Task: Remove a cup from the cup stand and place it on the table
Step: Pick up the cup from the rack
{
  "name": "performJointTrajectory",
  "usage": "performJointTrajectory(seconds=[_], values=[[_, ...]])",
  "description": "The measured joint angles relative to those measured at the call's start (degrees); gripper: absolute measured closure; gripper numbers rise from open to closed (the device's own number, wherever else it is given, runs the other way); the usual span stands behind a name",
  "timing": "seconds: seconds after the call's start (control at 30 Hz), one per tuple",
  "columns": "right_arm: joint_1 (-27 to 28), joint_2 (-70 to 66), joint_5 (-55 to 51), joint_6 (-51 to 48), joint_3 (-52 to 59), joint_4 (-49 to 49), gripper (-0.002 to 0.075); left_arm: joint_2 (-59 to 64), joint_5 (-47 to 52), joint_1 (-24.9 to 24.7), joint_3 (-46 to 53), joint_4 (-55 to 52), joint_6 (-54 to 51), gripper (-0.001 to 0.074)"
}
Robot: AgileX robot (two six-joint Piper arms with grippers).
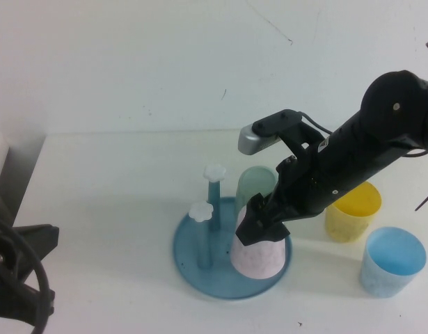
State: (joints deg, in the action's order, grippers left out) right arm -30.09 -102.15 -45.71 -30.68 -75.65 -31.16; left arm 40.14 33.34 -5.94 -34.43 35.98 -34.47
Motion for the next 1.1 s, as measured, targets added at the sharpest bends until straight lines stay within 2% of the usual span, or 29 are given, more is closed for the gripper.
performJointTrajectory(seconds=[0.27, 0.43, 1.1], values=[[0.0, -0.4, 0.5, -1.1, 0.0, 0.0, 0.004, 0.0, 0.0, 0.0, 0.0, 0.0, 0.0, 0.0738], [0.0, -1.3, 0.5, -2.6, 0.0, 0.0, 0.0143, 0.0, 0.0, 0.0, 0.0, 0.0, 0.0, 0.0738], [0.0, 1.8, -3.8, -3.7, -0.8, 1.7, 0.0146, 0.0, 0.0, 0.0, 0.0, 0.0, 0.0, 0.0738]])
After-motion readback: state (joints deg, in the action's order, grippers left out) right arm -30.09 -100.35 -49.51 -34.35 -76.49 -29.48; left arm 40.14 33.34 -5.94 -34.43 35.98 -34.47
